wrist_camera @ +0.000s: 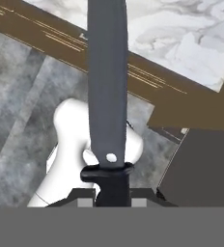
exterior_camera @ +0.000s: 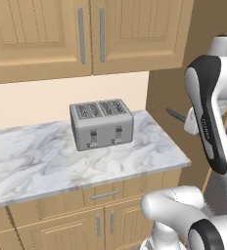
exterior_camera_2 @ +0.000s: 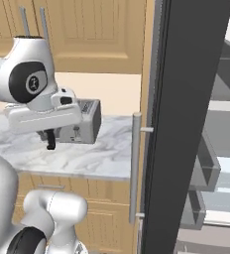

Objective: Retrieve the butter from the fridge and place it on a plate on the dining table. Then retrieve the butter knife by the fridge and place it near the plate.

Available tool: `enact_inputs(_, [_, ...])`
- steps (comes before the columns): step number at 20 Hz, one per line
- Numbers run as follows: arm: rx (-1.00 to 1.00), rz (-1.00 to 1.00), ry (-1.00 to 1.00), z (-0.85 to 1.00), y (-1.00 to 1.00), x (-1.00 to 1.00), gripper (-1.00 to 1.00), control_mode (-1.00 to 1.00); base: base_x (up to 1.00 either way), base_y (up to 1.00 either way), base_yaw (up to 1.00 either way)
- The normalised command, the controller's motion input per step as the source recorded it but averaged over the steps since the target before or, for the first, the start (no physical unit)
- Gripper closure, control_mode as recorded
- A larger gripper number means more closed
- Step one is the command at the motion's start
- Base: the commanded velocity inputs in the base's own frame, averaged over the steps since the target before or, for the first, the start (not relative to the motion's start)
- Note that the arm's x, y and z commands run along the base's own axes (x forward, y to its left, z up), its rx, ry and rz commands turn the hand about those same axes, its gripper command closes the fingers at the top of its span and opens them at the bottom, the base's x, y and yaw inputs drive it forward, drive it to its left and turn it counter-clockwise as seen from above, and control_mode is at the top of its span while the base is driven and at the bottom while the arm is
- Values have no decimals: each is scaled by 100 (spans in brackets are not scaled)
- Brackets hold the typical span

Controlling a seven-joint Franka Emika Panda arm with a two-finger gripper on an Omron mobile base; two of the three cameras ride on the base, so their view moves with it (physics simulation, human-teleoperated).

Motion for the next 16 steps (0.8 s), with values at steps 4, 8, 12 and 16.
enact_inputs(4, [0, 0, 0, 0, 0, 0, 100, 100, -91, 0, 5])
enact_inputs(8, [0, 0, 0, 0, 0, 0, 100, 100, -99, 0, 6])
enact_inputs(12, [0, 0, 0, 0, 0, 0, 100, 100, -100, 0, 5])
enact_inputs(16, [0, 0, 0, 0, 0, 0, 100, 100, -100, 0, 5])
